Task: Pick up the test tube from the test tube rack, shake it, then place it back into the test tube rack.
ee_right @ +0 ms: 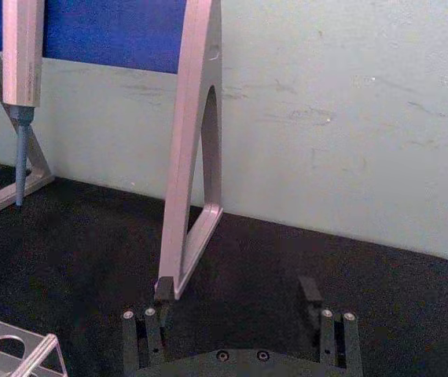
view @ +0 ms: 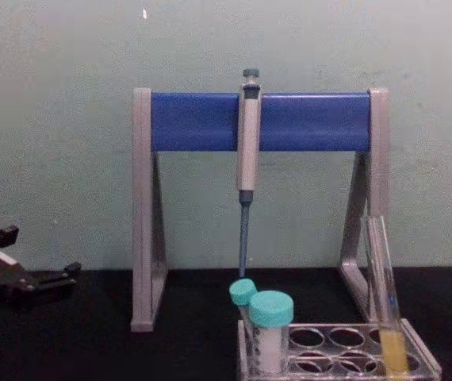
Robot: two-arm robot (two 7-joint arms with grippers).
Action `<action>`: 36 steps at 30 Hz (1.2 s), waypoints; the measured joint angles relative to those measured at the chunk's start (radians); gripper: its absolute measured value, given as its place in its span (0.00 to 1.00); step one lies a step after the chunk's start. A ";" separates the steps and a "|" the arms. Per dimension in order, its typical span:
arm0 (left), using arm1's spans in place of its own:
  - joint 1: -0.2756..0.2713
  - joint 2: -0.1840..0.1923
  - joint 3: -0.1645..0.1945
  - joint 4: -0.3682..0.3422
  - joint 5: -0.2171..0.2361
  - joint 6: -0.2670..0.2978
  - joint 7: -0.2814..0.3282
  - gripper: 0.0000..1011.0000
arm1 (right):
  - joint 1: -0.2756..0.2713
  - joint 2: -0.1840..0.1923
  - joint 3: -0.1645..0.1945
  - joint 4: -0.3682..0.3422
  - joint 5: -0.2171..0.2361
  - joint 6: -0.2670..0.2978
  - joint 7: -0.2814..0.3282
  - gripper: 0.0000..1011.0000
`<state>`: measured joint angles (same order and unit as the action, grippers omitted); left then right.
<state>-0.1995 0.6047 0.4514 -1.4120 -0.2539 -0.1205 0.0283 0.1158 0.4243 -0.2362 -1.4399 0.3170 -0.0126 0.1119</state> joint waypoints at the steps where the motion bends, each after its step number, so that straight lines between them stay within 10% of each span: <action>1: 0.000 0.000 0.000 0.000 0.000 0.000 0.000 0.99 | 0.000 0.000 0.000 0.000 0.000 0.000 0.000 0.99; 36: 0.000 0.000 0.000 0.000 0.000 0.000 0.000 0.99 | 0.000 0.000 0.000 0.000 0.000 0.000 0.000 0.99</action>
<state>-0.1995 0.6047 0.4514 -1.4120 -0.2539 -0.1205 0.0283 0.1159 0.4243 -0.2362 -1.4402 0.3170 -0.0129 0.1118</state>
